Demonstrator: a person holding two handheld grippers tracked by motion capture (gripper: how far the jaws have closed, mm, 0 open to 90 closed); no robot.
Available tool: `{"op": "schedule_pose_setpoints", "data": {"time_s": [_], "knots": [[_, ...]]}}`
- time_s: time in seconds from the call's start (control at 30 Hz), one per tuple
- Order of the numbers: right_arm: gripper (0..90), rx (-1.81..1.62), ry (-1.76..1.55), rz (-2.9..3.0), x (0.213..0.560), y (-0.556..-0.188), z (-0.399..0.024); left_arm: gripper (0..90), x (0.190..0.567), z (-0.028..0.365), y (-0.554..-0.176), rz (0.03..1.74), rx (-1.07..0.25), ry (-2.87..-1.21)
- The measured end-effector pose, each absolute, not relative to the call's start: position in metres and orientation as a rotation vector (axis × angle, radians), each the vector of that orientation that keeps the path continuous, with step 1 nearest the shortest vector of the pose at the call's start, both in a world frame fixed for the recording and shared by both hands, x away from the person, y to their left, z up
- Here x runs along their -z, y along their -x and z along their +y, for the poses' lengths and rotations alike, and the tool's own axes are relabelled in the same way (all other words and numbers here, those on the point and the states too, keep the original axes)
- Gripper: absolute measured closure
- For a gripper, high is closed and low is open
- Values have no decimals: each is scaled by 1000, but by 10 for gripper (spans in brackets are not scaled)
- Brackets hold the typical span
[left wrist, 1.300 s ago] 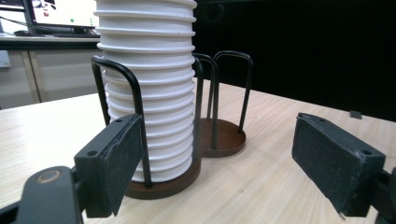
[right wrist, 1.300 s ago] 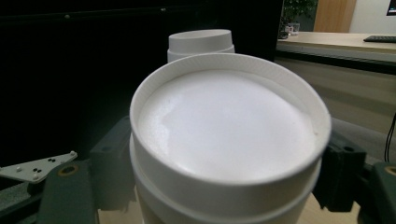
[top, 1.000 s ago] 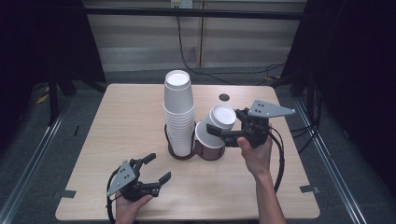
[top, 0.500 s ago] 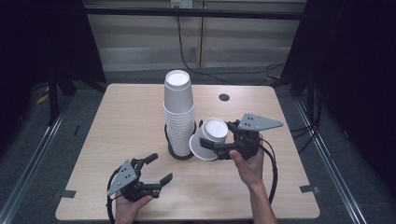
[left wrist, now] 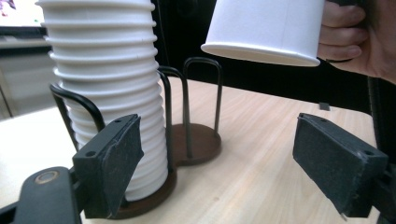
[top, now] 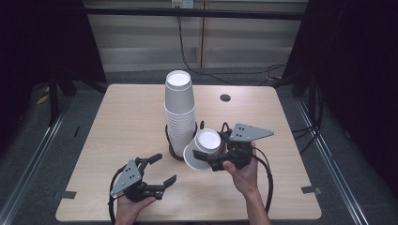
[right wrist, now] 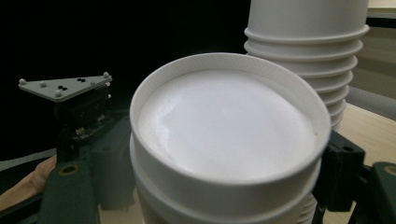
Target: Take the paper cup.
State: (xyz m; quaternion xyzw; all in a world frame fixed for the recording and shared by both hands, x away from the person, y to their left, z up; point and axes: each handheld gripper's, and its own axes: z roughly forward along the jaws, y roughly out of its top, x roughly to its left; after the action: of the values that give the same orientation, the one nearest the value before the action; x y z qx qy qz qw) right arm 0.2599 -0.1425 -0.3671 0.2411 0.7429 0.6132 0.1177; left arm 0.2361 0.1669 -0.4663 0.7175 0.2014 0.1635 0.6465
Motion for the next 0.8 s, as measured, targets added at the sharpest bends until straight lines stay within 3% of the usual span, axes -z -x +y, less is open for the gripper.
{"op": "schedule_pose_setpoints", "data": {"time_s": [0.8], "knots": [[228, -1829, -703, 2241, 398, -259, -127, 154, 463, 153, -234, 359, -322, -1631]]}}
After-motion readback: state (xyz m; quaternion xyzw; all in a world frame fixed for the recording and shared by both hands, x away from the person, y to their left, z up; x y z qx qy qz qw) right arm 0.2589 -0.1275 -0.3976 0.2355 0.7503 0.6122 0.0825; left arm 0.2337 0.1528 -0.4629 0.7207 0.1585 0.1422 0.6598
